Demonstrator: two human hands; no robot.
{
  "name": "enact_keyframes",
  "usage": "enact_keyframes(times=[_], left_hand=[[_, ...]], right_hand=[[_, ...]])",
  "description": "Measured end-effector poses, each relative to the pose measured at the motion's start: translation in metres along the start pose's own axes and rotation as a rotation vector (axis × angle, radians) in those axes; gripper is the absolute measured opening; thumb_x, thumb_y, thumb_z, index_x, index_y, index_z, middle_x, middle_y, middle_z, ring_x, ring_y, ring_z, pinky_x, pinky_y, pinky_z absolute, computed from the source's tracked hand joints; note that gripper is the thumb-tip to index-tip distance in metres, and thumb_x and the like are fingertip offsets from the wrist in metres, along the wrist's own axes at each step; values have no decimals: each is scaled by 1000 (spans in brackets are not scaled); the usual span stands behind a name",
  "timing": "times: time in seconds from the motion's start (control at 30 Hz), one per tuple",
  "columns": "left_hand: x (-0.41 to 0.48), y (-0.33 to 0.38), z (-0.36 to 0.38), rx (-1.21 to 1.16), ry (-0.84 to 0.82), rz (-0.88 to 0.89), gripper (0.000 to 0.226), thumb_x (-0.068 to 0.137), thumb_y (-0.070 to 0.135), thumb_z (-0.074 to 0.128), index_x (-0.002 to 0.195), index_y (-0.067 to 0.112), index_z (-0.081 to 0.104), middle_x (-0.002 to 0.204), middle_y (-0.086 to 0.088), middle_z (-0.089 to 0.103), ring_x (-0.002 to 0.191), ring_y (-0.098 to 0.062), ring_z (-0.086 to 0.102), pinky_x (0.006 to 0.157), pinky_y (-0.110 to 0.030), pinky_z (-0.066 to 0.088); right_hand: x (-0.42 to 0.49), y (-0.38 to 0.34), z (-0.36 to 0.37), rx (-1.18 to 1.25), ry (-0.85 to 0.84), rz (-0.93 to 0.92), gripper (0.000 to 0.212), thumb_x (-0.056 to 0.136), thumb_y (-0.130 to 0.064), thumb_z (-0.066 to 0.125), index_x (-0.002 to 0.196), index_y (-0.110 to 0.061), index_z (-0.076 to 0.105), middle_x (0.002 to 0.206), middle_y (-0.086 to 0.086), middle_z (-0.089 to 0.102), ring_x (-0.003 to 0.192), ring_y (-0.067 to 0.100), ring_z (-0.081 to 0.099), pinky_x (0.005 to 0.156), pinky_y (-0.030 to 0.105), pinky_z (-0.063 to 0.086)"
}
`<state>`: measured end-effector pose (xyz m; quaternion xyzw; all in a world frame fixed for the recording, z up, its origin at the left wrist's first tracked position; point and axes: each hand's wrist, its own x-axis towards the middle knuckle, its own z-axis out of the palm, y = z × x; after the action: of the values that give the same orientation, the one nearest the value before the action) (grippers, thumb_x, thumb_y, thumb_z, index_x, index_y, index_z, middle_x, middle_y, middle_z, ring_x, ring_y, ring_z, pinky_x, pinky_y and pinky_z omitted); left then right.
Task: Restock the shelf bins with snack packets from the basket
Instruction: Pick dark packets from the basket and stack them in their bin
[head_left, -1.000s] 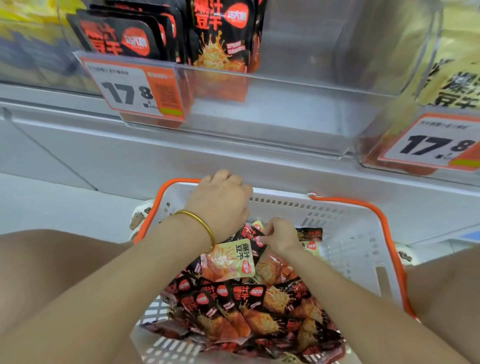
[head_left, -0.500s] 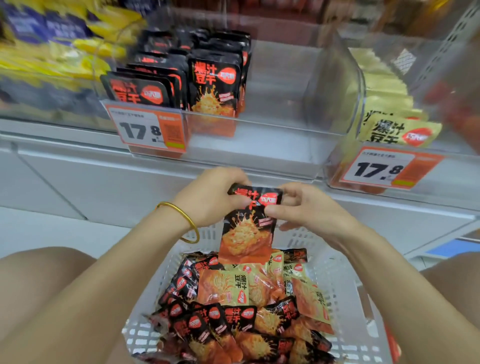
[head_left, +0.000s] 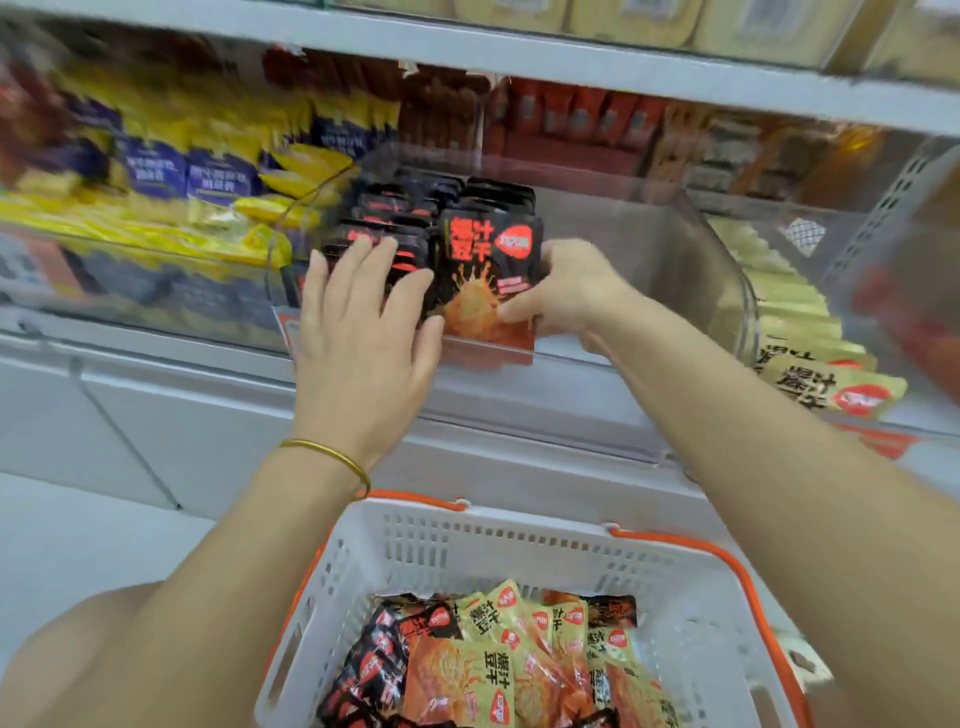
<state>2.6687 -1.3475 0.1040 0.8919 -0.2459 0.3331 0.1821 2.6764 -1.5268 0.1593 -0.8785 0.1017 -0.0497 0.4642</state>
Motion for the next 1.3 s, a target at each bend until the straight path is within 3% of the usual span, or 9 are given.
enact_keyframes(times=[0.13, 0.33, 0.5, 0.63, 0.83, 0.93, 1.03, 1.17, 1.3], left_hand=[[1, 0, 4, 18, 15, 4, 37, 91, 29, 40, 110, 7, 63, 130, -19, 53, 130, -37, 40, 113, -51, 13], [2, 1, 2, 19, 16, 0, 38, 91, 30, 39, 108, 7, 63, 128, -18, 53, 129, -37, 41, 114, -48, 11], [1, 1, 3, 28, -5, -5, 38, 91, 30, 39, 109, 7, 63, 129, -18, 53, 131, -36, 39, 115, -47, 9], [1, 0, 3, 15, -4, -3, 37, 92, 29, 38, 109, 7, 62, 129, -17, 52, 131, -35, 38, 115, -47, 9], [-5, 11, -11, -82, 107, 35, 27, 91, 21, 48, 107, 5, 63, 128, -16, 54, 129, -33, 41, 116, -49, 13], [-22, 29, -25, -164, 141, 79, 21, 88, 14, 53, 104, 5, 64, 121, -13, 58, 117, -35, 49, 107, -47, 30], [-47, 46, -26, -196, 7, 116, 24, 84, 12, 53, 104, 6, 65, 117, -10, 60, 109, -35, 52, 96, -44, 37], [-82, 51, 1, -87, -399, 201, 30, 79, 23, 45, 98, 13, 66, 111, -6, 62, 109, -29, 48, 93, -40, 35], [-102, 47, 17, 11, -711, 157, 38, 77, 31, 37, 90, 14, 69, 99, -4, 66, 99, -32, 58, 80, -40, 47]], right_hand=[[13, 12, 11, -414, -57, 126, 41, 69, -24, 83, 100, -7, 62, 93, 10, 68, 85, 28, 67, 79, 45, 57], [20, 5, 18, -396, -52, 78, 29, 83, -27, 72, 95, -3, 61, 82, 13, 68, 73, 29, 70, 71, 44, 59], [20, 2, 24, -473, -150, 168, 36, 89, -35, 63, 78, -4, 49, 82, 16, 62, 85, 37, 67, 81, 47, 56], [19, 3, 21, -438, -150, 143, 40, 83, -35, 71, 99, -1, 60, 95, 17, 66, 84, 35, 68, 79, 49, 57], [-5, -17, -11, -469, -19, 46, 42, 81, -44, 70, 61, -11, 54, 39, 0, 59, 38, 9, 59, 53, 27, 55], [-57, -34, -36, -479, 84, -140, 47, 84, -45, 64, 52, -12, 54, 33, -4, 53, 26, 2, 45, 45, 18, 45], [-101, -11, -31, -441, -82, -180, 46, 85, -41, 64, 51, -12, 54, 46, 3, 63, 30, 2, 48, 41, 14, 40], [-103, 84, 28, -529, -474, 148, 29, 92, -32, 57, 74, -9, 64, 68, 9, 72, 54, 14, 67, 53, 27, 51], [-105, 184, 83, -516, -718, 332, 23, 95, -21, 54, 97, -1, 65, 88, 16, 73, 63, 22, 66, 64, 30, 53]])
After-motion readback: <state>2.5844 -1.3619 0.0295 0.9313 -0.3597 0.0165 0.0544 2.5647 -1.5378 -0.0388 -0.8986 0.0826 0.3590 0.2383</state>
